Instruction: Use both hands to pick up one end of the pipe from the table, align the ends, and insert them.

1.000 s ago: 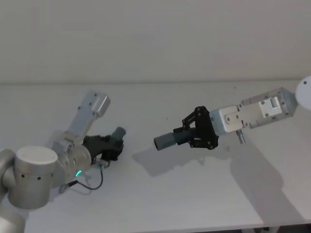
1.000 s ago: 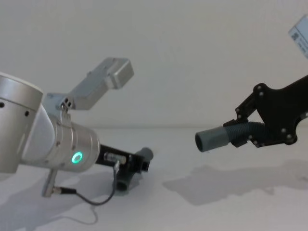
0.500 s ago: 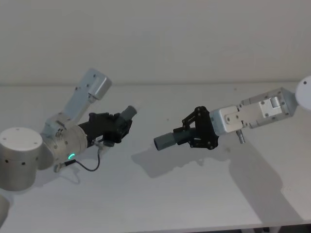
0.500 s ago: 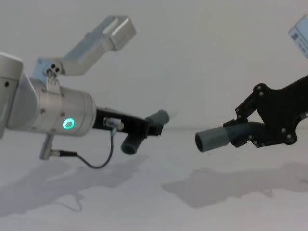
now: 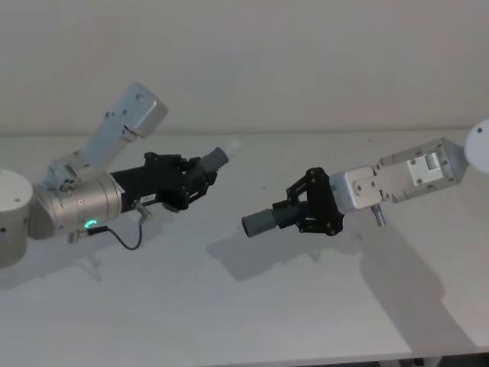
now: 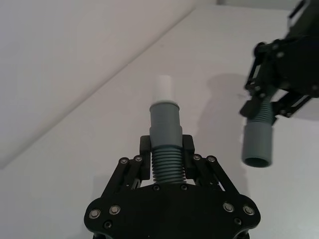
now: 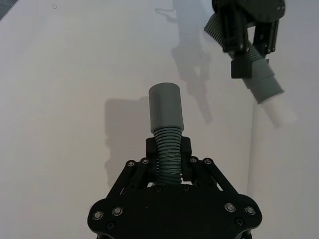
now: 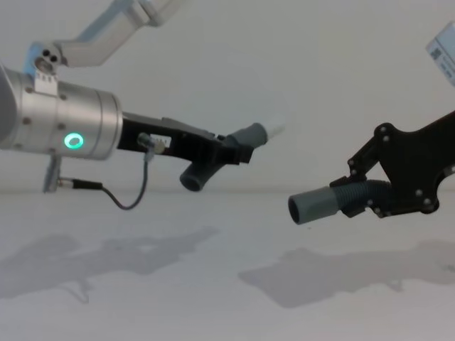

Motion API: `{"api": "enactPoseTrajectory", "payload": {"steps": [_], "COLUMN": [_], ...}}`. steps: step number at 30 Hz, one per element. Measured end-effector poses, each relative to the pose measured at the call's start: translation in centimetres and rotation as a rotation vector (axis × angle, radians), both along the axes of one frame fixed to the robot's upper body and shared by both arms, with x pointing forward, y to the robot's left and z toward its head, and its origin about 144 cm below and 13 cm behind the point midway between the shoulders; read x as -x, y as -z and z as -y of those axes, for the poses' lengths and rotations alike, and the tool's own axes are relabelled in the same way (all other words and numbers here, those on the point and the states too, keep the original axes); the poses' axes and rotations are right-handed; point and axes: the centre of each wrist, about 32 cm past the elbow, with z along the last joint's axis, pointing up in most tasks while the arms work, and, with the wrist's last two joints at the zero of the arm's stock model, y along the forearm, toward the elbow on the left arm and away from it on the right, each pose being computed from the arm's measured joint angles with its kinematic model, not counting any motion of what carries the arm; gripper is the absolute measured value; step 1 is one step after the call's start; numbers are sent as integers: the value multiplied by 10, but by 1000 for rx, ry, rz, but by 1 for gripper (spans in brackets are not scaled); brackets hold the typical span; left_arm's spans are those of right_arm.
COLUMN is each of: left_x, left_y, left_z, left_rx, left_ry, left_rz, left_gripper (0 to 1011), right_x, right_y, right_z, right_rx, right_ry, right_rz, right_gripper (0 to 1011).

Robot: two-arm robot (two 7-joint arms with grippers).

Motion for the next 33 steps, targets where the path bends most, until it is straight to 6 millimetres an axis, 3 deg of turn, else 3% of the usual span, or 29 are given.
{"api": "enactPoseTrajectory", "payload": {"steps": [18, 33], "left_x": [-20, -17], "left_y": [-24, -21], "left_z": [-40, -62], "left_rx": [-34, -28], "left_ry": [316, 435], "left_rz": [41, 7], "left_gripper": [329, 329], "right_x": [0, 0], "right_y": [0, 0], "right_z": [0, 0], "right_rx": [0, 0], "right_ry": [0, 0], "right_rz": [0, 0], "right_gripper": [235, 235]}}
